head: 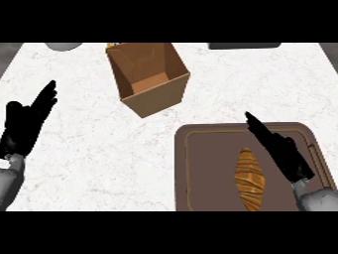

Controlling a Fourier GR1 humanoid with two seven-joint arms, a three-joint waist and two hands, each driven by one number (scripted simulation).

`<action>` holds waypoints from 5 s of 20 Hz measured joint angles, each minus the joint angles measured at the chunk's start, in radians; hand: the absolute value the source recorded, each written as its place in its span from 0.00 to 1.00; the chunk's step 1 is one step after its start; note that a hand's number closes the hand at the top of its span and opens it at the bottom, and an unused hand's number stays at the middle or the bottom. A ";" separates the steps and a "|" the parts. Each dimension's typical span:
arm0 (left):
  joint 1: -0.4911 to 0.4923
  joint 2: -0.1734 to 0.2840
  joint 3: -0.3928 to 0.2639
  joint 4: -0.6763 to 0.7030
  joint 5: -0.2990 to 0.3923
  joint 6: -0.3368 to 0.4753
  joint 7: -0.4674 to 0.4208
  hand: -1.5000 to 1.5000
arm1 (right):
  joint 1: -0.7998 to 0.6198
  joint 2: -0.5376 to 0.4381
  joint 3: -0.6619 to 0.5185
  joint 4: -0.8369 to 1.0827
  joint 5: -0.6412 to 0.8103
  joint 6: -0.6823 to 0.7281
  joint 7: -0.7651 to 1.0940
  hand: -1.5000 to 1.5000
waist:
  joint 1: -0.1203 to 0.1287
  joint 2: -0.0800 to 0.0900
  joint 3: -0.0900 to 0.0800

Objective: Pick the croissant from the tray and place it in the cardboard box

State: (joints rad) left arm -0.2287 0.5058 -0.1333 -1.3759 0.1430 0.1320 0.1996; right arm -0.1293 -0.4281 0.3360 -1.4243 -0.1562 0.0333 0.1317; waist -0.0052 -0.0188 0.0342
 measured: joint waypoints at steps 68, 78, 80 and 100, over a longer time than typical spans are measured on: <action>0.250 -0.241 0.090 -0.193 -0.263 0.004 -0.098 0.50 | 0.163 0.065 0.036 -0.488 0.747 0.231 0.724 0.00 | 0.006 0.018 -0.034; 0.235 -0.268 0.146 -0.176 -0.286 -0.045 -0.106 0.50 | 0.180 0.153 0.011 -0.438 0.832 0.250 0.667 0.00 | 0.005 0.018 -0.034; 0.235 -0.272 0.157 -0.174 -0.289 -0.055 -0.110 0.50 | 0.177 0.159 -0.007 -0.409 0.838 0.255 0.637 0.00 | 0.005 0.018 -0.034; 0.226 -0.309 0.188 -0.174 -0.335 -0.088 -0.106 0.50 | 0.185 0.201 0.029 -0.340 1.105 0.118 0.519 1.00 | 0.005 0.017 -0.035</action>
State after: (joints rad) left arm -0.0024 0.1973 0.0552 -1.5503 -0.1924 0.0443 0.0937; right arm 0.0555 -0.2271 0.3652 -1.7641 0.9492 0.1509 0.6511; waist 0.0003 -0.0021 -0.0010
